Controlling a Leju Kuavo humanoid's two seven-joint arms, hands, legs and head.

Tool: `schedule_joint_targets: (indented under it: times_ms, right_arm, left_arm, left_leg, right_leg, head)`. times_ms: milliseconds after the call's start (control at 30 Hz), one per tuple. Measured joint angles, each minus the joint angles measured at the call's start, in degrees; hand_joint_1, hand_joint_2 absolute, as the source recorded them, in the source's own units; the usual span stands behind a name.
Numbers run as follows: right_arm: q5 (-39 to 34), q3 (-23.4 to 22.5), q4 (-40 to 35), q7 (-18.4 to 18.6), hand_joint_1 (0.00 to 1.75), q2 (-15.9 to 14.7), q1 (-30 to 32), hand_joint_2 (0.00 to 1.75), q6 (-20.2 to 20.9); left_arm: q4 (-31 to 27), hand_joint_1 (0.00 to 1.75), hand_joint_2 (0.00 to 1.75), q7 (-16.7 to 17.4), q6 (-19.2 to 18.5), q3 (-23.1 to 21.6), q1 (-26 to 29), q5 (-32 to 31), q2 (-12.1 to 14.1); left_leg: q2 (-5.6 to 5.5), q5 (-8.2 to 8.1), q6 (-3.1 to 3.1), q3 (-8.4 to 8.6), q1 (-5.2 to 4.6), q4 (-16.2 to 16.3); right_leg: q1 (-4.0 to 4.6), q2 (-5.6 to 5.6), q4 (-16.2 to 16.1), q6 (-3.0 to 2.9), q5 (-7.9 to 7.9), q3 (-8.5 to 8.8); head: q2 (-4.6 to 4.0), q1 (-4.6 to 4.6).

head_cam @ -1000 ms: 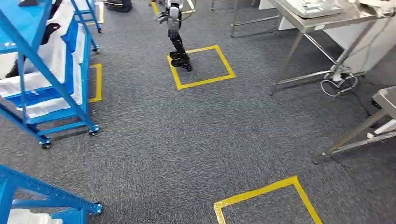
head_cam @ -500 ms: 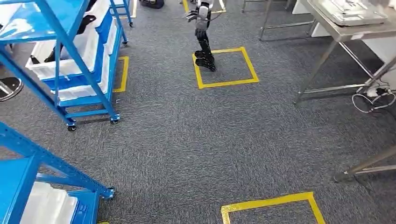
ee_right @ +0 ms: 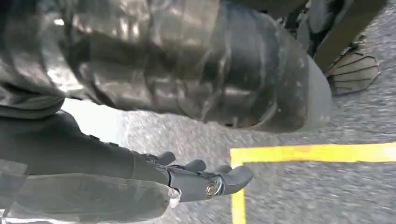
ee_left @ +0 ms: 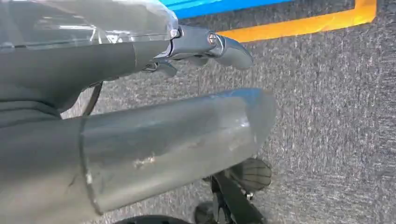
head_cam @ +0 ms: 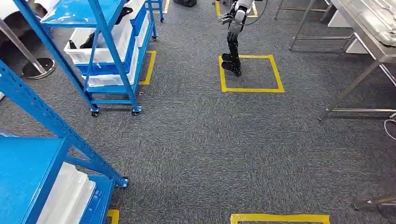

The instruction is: Take the parts from the cabinet and place them on the table.

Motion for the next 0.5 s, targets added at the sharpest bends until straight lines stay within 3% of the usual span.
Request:
schedule_joint_targets:
  times_ms: [33, 67, 133, 167, 200, 233, 300, 333, 367, 400, 433, 467, 500]
  right_arm:
    - [0.0, 0.0, 0.0, 0.0, 0.00, -0.1, 0.0, 0.00, 0.0]
    - [0.1, 0.0, 0.0, 0.0, 0.00, -0.1, -0.1, 0.00, 0.0]
    - [0.1, 0.0, 0.0, 0.0, 0.00, -0.1, -0.3, 0.00, 0.3]
    - [0.1, 0.0, 0.0, 0.0, 0.00, -0.1, -0.3, 0.00, 0.6]
    - [0.1, 0.0, 0.0, 0.0, 0.00, -0.2, -0.3, 0.00, 0.6]
    - [0.1, 0.0, 0.0, 0.0, 0.00, -0.2, -0.2, 0.00, 0.7]
    - [0.2, 0.0, 0.0, 0.1, 0.00, -0.2, 0.0, 0.00, 0.9]
    - [0.2, 0.0, 0.0, 0.2, 0.00, -0.2, 0.0, 0.00, 0.9]
    - [0.2, 0.0, 0.0, 0.2, 0.00, -0.2, -0.1, 0.00, 0.9]
    - [0.2, 0.0, 0.0, 0.2, 0.00, -0.2, -0.1, 0.00, 0.9]
    - [0.2, 0.0, 0.0, 0.2, 0.00, -0.2, -0.2, 0.00, 1.1]
    - [0.2, 0.0, 0.0, 0.1, 0.00, -0.2, -0.2, 0.00, 1.2]
    - [0.3, 0.0, 0.0, 0.1, 0.00, -0.2, -0.2, 0.00, 1.3]
  left_arm:
    - [0.0, 0.00, 0.00, 0.0, 0.0, 0.0, -0.2, 0.0, 0.0]
    - [0.0, 0.00, 0.00, -0.1, 0.0, 0.0, -0.2, 0.0, 0.0]
    - [0.0, 0.00, 0.00, -0.1, 0.1, 0.0, 0.1, 0.0, -0.1]
    - [0.0, 0.00, 0.00, 0.0, 0.1, 0.0, 0.2, 0.0, 0.0]
    - [0.0, 0.00, 0.00, -0.1, 0.1, 0.0, 0.1, 0.0, 0.0]
    - [0.0, 0.00, 0.00, 0.0, 0.1, 0.0, 0.0, 0.0, 0.0]
    - [0.0, 0.00, 0.00, 0.0, 0.1, 0.0, -0.2, 0.0, 0.0]
    - [0.0, 0.00, 0.00, 0.0, 0.1, 0.0, -0.1, 0.0, 0.0]
    - [0.0, 0.00, 0.00, 0.0, 0.1, 0.0, 0.0, 0.0, 0.0]
    - [0.0, 0.00, 0.00, 0.0, 0.1, 0.0, 0.0, 0.0, 0.0]
    - [0.0, 0.00, 0.00, 0.0, 0.1, 0.0, 0.1, 0.0, 0.0]
    - [0.0, 0.00, 0.00, 0.0, 0.1, 0.0, 0.1, 0.0, 0.0]
    - [0.0, 0.00, 0.00, 0.0, 0.1, 0.0, 0.0, 0.0, 0.0]
  left_leg:
    - [-0.71, -0.17, -0.43, -0.33, -0.38, 0.5]
    - [-1.13, 0.03, -0.87, -0.59, -0.01, 0.4]
    - [-2.40, 0.30, -1.75, -0.93, 0.00, 0.0]
    - [-2.26, 0.01, -1.97, -0.78, 0.06, 0.4]
    - [0.77, -1.04, -2.21, -1.31, -0.21, 1.7]
    - [2.68, -3.35, -2.49, -2.99, -0.12, 5.1]
    - [3.98, -7.79, -3.05, -7.40, 0.10, 14.3]
    - [4.21, -8.56, -3.26, -8.86, 0.16, 17.4]
    - [4.33, -7.88, -3.34, -8.86, 0.20, 17.6]
    - [4.44, -6.14, -3.33, -7.62, 0.22, 15.3]
    - [4.75, -3.64, -3.19, -5.10, 0.22, 10.5]
    - [5.81, -1.09, -2.89, -1.76, 0.20, 4.5]
    - [8.21, -0.41, -2.49, 0.43, -0.02, 0.4]
  right_leg:
    - [-0.12, 0.40, -0.9, 0.01, -0.08, 0.01]
    - [0.17, -0.36, -0.7, 0.01, -0.04, -0.10]
    - [0.28, -1.39, -0.9, -0.57, 0.04, 0.13]
    - [-0.50, -2.34, -1.6, -1.03, 0.39, 0.43]
    - [-0.38, -2.88, -1.9, -1.26, 0.46, 0.64]
    - [-0.31, -3.71, -1.9, -1.69, 0.41, 0.64]
    - [-0.05, -5.45, -1.8, -1.87, 0.28, 0.60]
    - [0.00, -6.21, -1.8, -1.87, 0.22, 0.58]
    - [0.02, -6.87, -1.8, -1.83, 0.16, 0.63]
    - [0.02, -7.48, -1.7, -1.73, 0.07, 0.71]
    - [0.02, -8.06, -1.7, -1.60, -0.07, 0.89]
    - [0.02, -8.69, -1.7, -1.40, -0.23, 1.19]
    - [0.19, -9.13, -1.7, -1.19, -0.40, 1.43]
  head:
    - [0.00, -0.02]
    - [0.00, -0.02]
    - [0.00, -0.02]
    - [0.00, 0.00]
    - [0.00, -0.11]
    - [0.00, -0.24]
    - [0.00, -0.22]
    - [0.00, -0.24]
    - [0.00, -0.24]
    - [0.00, -0.24]
    - [0.00, -0.24]
    - [0.00, -0.24]
    - [0.00, -0.24]
